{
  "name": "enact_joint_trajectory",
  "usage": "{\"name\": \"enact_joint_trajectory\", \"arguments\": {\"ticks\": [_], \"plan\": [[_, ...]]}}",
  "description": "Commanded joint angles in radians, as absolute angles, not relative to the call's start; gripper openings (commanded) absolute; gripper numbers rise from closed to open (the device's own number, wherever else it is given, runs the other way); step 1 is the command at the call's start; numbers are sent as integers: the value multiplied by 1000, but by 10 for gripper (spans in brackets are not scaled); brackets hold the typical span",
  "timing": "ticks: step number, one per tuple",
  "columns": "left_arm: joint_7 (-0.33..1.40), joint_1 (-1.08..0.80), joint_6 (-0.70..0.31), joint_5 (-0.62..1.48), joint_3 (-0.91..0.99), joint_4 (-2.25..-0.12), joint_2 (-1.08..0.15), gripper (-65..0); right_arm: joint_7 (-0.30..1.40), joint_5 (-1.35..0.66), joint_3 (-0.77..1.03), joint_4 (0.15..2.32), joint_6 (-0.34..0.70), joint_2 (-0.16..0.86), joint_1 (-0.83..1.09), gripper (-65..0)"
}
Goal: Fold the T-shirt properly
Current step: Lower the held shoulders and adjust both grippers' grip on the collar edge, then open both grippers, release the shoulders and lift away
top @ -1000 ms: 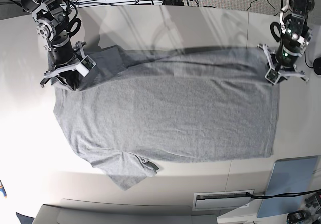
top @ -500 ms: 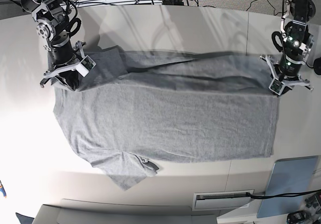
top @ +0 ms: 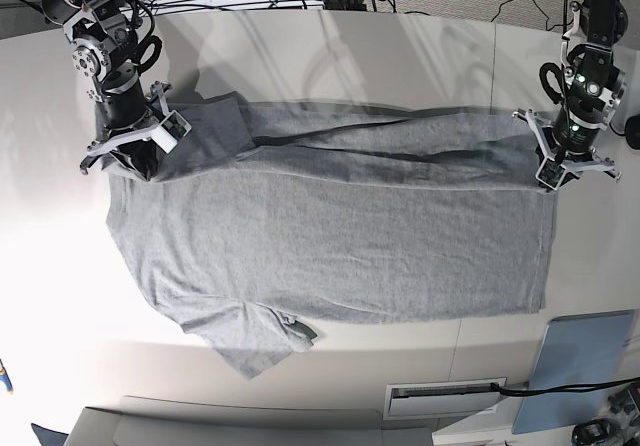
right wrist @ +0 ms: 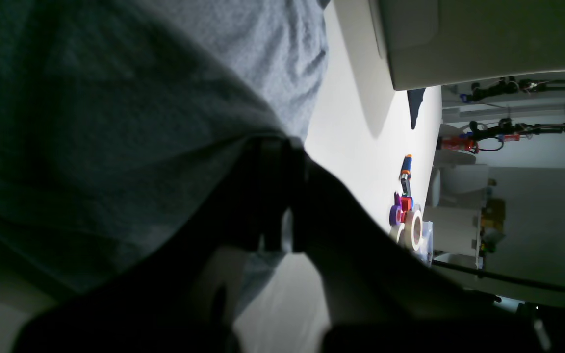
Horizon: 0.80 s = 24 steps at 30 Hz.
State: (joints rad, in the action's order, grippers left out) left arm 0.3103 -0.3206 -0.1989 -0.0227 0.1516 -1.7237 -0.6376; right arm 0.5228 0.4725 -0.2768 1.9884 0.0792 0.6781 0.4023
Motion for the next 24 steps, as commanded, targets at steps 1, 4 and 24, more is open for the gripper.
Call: {"name": "enact_joint_trajectory", "arguments": {"ticks": [1, 4, 24], "plan": [[292, -313, -183, -22, 160, -1738, -657, -650, 516, 485, -269, 2001, 63, 692, 396, -609], [292, -313, -176, -21, 159, -1738, -657, -499, 516, 486, -269, 2001, 62, 692, 396, -484], [378, -335, -165, 248, 160, -1716, -580, -650, 638, 303, -265, 1948, -155, 587, 415, -650]]}}
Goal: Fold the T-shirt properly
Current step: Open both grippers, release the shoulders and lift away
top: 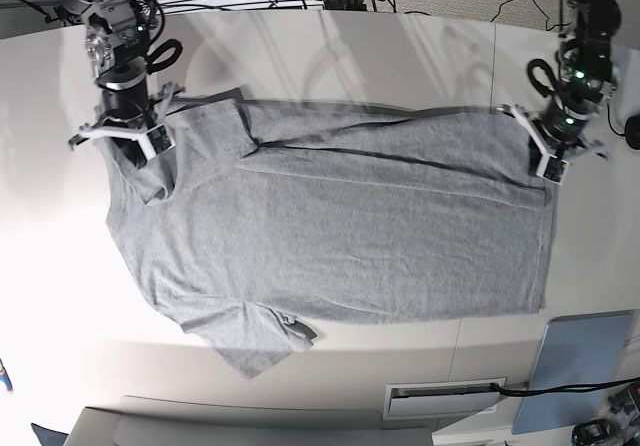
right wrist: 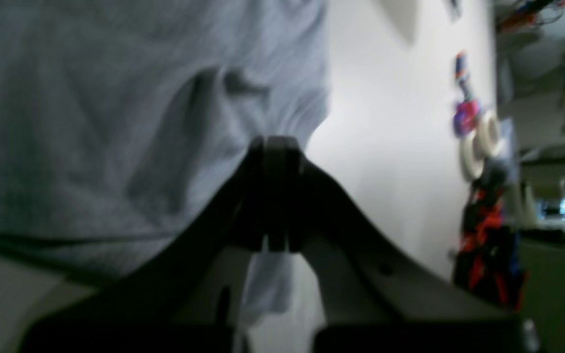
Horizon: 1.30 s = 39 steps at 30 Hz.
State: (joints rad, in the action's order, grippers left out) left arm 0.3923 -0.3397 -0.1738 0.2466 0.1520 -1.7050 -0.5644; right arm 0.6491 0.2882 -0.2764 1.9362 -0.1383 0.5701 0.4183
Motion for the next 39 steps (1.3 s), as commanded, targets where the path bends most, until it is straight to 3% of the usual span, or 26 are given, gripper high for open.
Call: {"name": "enact_joint_trajectory", "arguments": {"ticks": [1, 8, 14, 18, 29, 35, 39], "plan": [[377, -335, -167, 258, 160, -1698, -560, -650, 628, 301, -265, 1921, -154, 575, 415, -650], [346, -336, -230, 328, 160, -1561, -507, -650, 598, 229, -251, 1783, -152, 525, 413, -650], [397, -365, -271, 390, 160, -1507, -503, -650, 642, 141, -181, 1727, -37, 492, 422, -650], [397, -410, -271, 389, 160, -1507, -520, -650, 675, 135, -170, 1729, -26, 493, 461, -650], [397, -575, -317, 381, 160, -1509, -648, -650, 713, 174, -143, 1879, -15, 499, 681, -650], [404, -647, -395, 378, 169, -1515, -667, -650, 728, 174, -65, 1937, -15, 498, 803, -650], [405, -685, -395, 378, 212, -1555, -667, -650, 725, 178, -27, 1971, -14, 498, 864, -650]]}}
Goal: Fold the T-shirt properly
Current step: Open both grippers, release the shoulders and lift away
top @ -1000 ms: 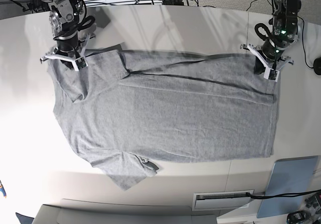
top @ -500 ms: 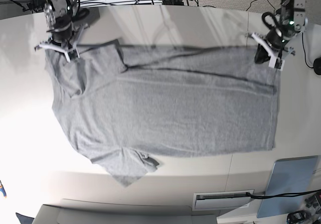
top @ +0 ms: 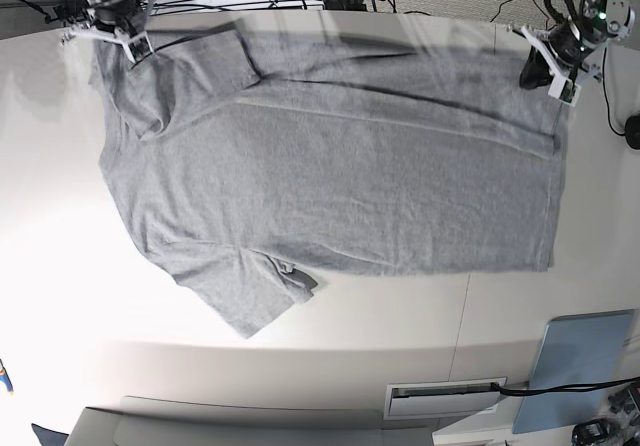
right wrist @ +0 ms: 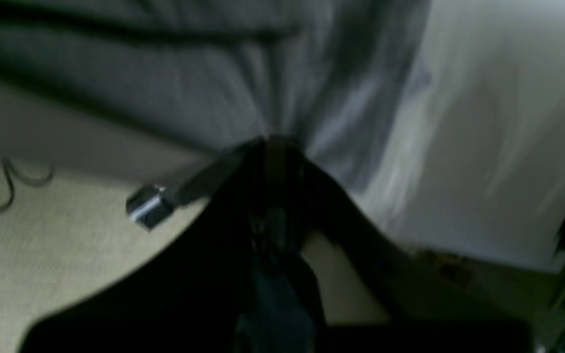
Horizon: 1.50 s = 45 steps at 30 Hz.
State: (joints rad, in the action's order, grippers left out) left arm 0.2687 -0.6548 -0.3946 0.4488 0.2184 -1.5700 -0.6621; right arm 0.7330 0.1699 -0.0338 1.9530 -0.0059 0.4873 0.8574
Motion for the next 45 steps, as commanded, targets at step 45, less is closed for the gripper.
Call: {"name": "enact_joint_trajectory", "arguments": {"ticks": [45], "plan": [[539, -715, -599, 476, 379, -1708, -665, -650, 781, 171, -24, 1980, -7, 491, 850, -650]]}}
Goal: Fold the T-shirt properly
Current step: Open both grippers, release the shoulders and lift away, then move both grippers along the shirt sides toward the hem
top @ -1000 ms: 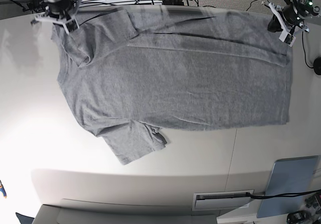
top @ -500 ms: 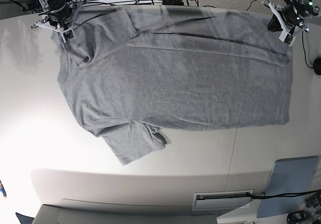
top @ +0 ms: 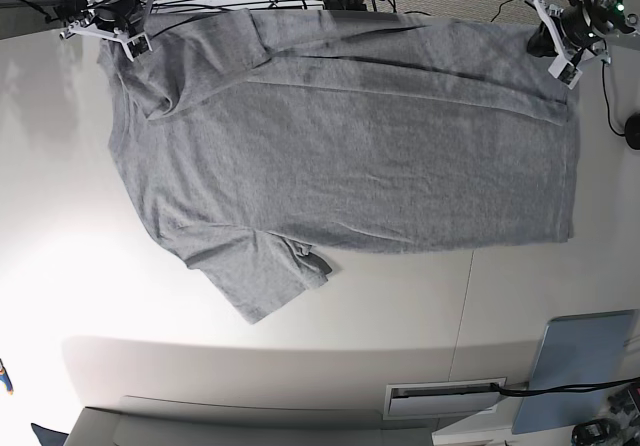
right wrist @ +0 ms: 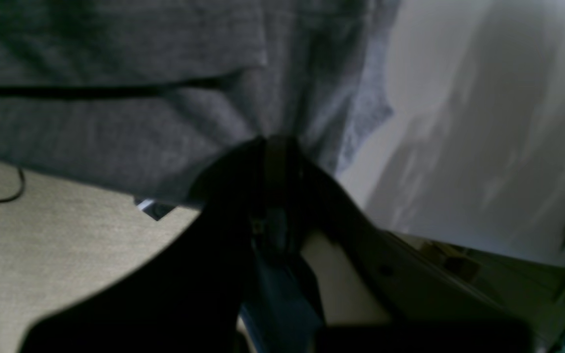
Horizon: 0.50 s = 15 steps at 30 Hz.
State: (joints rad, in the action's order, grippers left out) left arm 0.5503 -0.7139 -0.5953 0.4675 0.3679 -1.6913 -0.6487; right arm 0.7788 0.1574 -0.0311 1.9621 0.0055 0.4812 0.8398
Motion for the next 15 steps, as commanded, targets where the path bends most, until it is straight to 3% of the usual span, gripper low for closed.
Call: {"name": "enact_joint_trajectory", "arguments": {"ticks": [1, 6, 11, 13, 15], "plan": [[539, -713, -598, 476, 380, -1715, -665, -650, 774, 188, -24, 1991, -25, 491, 850, -650], [543, -664, -498, 476, 385, -1769, -665, -643, 702, 295, -24, 2088, -95, 493, 845, -650], [537, -576, -376, 477, 385, -1800, -665, -356, 669, 436, -24, 2168, -95, 498, 802, -650], [525, -522, -304, 476, 385, -1796, -665, -281, 675, 434, -24, 2173, -94, 498, 754, -555], [524, -453, -280, 479, 385, -1781, -665, -274, 679, 402, -24, 2173, -94, 498, 705, -435]]}}
